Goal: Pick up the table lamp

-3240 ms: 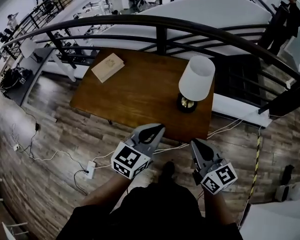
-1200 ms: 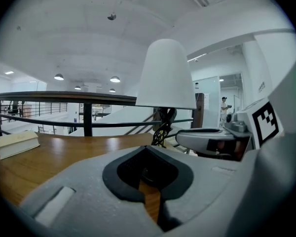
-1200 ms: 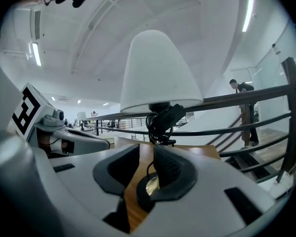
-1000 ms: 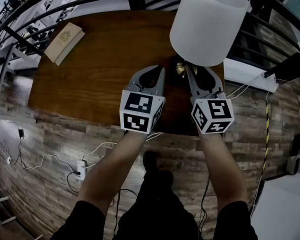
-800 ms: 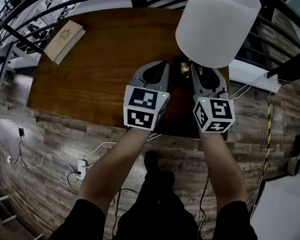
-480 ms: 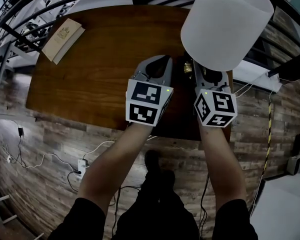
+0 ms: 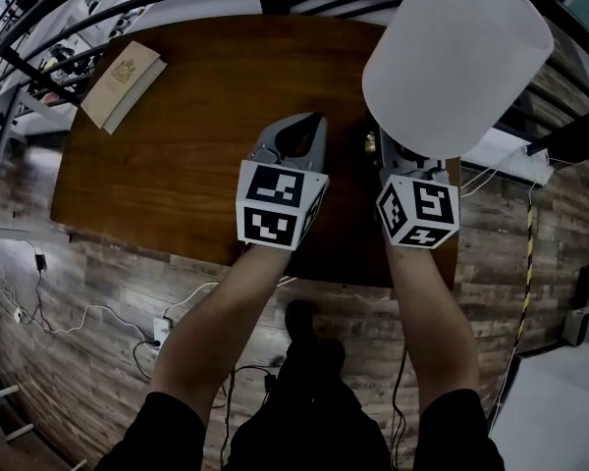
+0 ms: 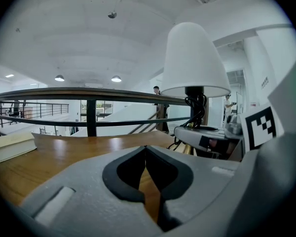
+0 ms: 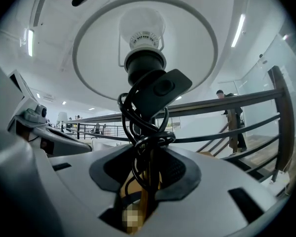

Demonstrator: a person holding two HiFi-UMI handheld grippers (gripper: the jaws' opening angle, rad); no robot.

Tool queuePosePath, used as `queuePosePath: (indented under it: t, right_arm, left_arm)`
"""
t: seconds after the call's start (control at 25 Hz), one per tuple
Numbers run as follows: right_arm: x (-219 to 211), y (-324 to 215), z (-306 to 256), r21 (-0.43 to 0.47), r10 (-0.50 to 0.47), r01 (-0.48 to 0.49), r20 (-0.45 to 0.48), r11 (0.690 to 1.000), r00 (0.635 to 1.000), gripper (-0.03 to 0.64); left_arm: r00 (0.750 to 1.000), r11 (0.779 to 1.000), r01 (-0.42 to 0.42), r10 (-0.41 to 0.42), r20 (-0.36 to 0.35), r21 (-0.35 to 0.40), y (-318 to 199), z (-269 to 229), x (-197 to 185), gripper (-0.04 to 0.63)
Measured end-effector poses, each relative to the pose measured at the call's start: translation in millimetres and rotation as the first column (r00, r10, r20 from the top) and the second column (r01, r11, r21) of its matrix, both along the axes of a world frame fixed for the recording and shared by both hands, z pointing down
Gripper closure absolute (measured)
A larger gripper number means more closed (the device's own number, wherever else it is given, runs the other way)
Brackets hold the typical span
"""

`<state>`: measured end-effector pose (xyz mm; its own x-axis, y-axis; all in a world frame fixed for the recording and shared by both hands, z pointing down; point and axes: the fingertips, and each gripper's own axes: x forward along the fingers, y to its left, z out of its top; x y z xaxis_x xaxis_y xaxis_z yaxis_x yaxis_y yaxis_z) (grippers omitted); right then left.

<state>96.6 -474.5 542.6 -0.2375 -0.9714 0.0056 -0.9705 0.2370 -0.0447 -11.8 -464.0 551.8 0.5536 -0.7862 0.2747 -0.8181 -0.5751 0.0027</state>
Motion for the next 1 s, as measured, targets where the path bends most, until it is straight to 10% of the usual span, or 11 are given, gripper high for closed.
queuePosePath:
  t: [1.0]
  right_arm:
    - [-3.4, -13.1, -4.6, 0.015, 0.0, 0.002, -0.103, 1.0, 0.995, 0.532]
  left_arm:
    - [1.0, 1.0, 0.001, -0.001, -0.004, 0.019, -18.6, -0.3, -4.4, 0.588]
